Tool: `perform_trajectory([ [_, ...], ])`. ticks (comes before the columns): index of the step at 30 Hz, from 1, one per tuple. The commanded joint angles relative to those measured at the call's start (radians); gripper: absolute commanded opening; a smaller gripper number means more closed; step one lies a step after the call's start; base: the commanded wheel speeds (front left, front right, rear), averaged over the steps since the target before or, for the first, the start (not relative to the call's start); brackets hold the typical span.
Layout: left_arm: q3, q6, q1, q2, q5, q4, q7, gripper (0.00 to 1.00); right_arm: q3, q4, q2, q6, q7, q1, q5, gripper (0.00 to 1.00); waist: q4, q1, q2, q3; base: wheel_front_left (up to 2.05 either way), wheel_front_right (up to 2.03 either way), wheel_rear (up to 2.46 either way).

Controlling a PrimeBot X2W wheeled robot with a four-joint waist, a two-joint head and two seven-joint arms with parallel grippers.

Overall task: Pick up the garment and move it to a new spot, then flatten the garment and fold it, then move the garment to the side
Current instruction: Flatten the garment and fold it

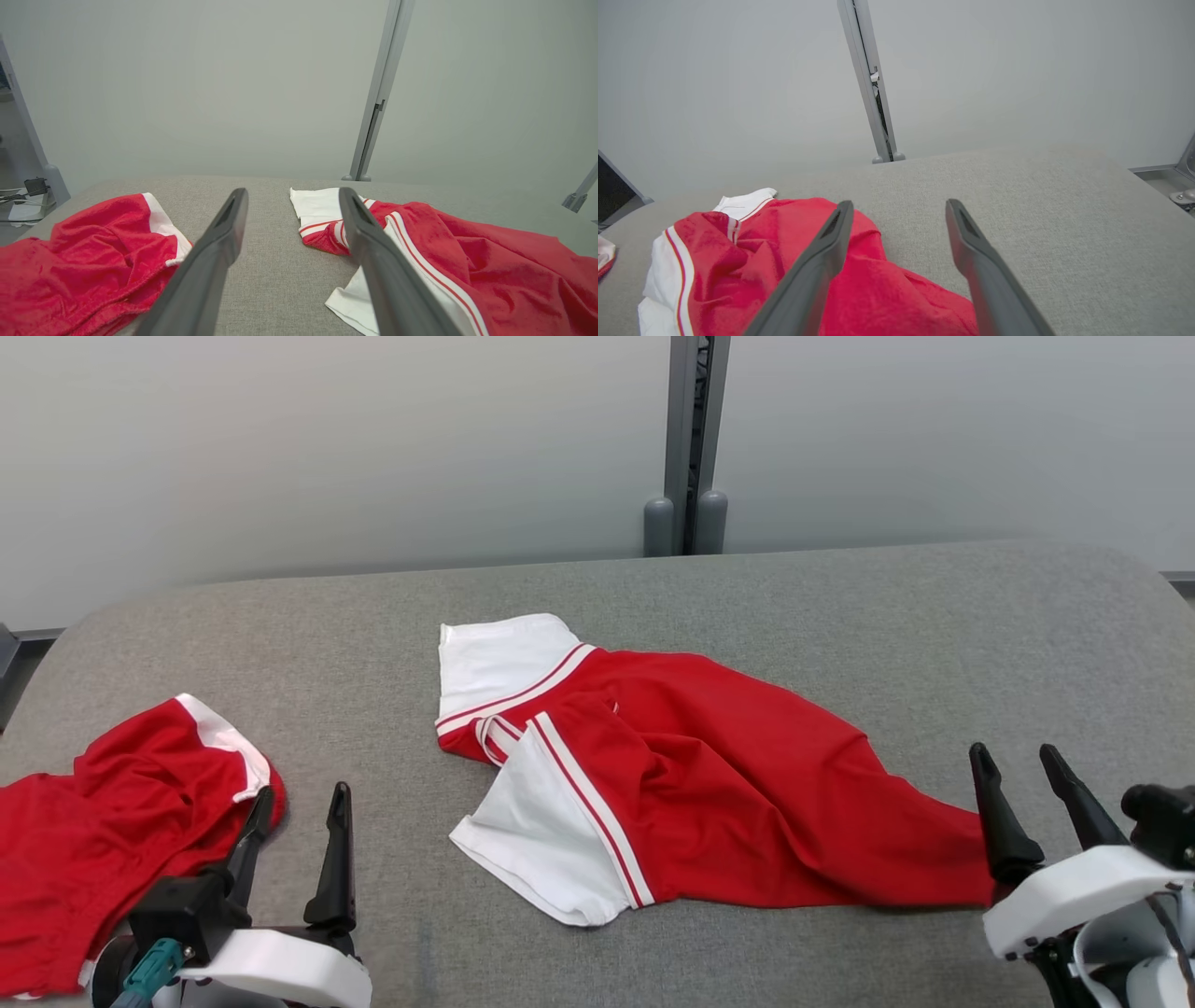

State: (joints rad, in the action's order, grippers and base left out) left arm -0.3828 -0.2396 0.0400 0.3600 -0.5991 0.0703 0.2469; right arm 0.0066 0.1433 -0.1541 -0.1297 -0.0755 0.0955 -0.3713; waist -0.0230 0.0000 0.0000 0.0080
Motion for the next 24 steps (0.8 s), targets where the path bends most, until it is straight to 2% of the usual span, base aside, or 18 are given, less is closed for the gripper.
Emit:
perform_trajectory([
  [1, 0.007, -0.006, -0.011, 0.001, -0.003, -0.004, 0.004, 1.00, 0.000, -0.031, 0.011, -0.002, 0.031, -0.023, 0.010, 1.00, 0.004, 0.0000, 0.0000, -0.006, 0.00, 0.00, 0.00],
  [7, 0.006, 0.000, -0.023, -0.007, -0.004, -0.007, 0.009, 1.00, 0.030, -0.107, 0.040, -0.002, 0.121, -0.094, 0.026, 1.00, 0.019, 0.0000, 0.0000, -0.013, 0.00, 0.00, 0.00],
  [16, 0.000, 0.013, -0.022, -0.008, -0.006, -0.004, 0.009, 1.00, 0.059, -0.104, 0.048, -0.002, 0.171, -0.135, 0.020, 1.00, 0.020, 0.0000, 0.0000, -0.011, 0.00, 0.00, 0.00],
  [19, -0.020, 0.031, -0.009, -0.011, -0.017, 0.000, -0.021, 1.00, 0.063, -0.102, 0.046, -0.002, 0.165, -0.126, 0.020, 1.00, 0.012, 0.0000, 0.0000, -0.009, 0.00, 0.00, 0.00],
  [22, -0.049, 0.065, 0.030, -0.011, -0.042, 0.008, -0.096, 1.00, 0.066, -0.104, 0.040, -0.002, 0.158, -0.115, 0.025, 1.00, 0.001, 0.0000, 0.0000, 0.000, 0.00, 0.00, 0.00],
  [24, -0.061, 0.072, 0.047, -0.002, -0.042, 0.015, -0.131, 1.00, 0.066, -0.107, 0.038, -0.002, 0.156, -0.110, 0.026, 1.00, -0.004, 0.0000, 0.0000, 0.004, 0.00, 0.00, 0.00],
])
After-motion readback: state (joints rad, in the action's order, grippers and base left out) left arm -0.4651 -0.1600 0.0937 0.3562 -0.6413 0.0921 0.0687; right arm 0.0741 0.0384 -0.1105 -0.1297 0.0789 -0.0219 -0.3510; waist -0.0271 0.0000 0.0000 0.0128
